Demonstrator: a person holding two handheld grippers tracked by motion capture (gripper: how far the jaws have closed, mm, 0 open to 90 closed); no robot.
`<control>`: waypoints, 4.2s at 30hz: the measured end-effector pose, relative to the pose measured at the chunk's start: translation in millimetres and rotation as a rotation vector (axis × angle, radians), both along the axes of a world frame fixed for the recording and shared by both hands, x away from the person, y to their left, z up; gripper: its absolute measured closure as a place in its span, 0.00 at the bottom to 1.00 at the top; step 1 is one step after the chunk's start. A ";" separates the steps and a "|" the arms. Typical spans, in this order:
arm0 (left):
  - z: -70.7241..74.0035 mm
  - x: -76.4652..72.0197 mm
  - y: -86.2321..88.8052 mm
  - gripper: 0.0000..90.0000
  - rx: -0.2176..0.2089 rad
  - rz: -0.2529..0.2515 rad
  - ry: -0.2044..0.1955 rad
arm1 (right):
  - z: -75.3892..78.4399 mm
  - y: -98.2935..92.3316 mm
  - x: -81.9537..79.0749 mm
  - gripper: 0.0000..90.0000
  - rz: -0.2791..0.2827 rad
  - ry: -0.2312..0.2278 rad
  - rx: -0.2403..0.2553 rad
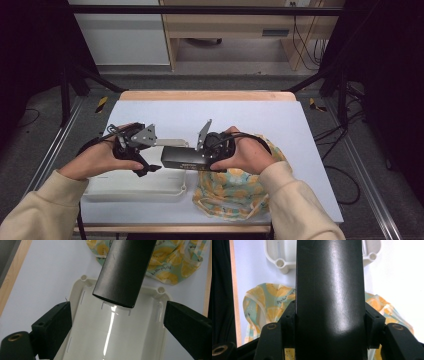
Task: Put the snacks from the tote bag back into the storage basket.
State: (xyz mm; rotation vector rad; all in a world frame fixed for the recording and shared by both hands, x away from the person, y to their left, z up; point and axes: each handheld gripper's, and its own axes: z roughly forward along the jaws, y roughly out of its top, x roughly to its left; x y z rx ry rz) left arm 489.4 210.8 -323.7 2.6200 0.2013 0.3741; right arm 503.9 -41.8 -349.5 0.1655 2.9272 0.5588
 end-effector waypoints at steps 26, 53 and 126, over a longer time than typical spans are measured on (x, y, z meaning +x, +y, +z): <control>-14.4 8.7 -37.3 0.28 0.204 -0.161 0.078 | 2.2 21.0 -4.2 0.48 0.065 0.032 0.010; -25.5 7.5 -45.4 0.48 0.281 -0.177 0.108 | -5.6 22.1 -6.0 0.47 0.092 0.039 -0.008; -31.2 9.4 73.9 0.49 0.225 -0.079 0.066 | -69.8 -236.1 -116.3 0.15 -1.074 -0.390 0.528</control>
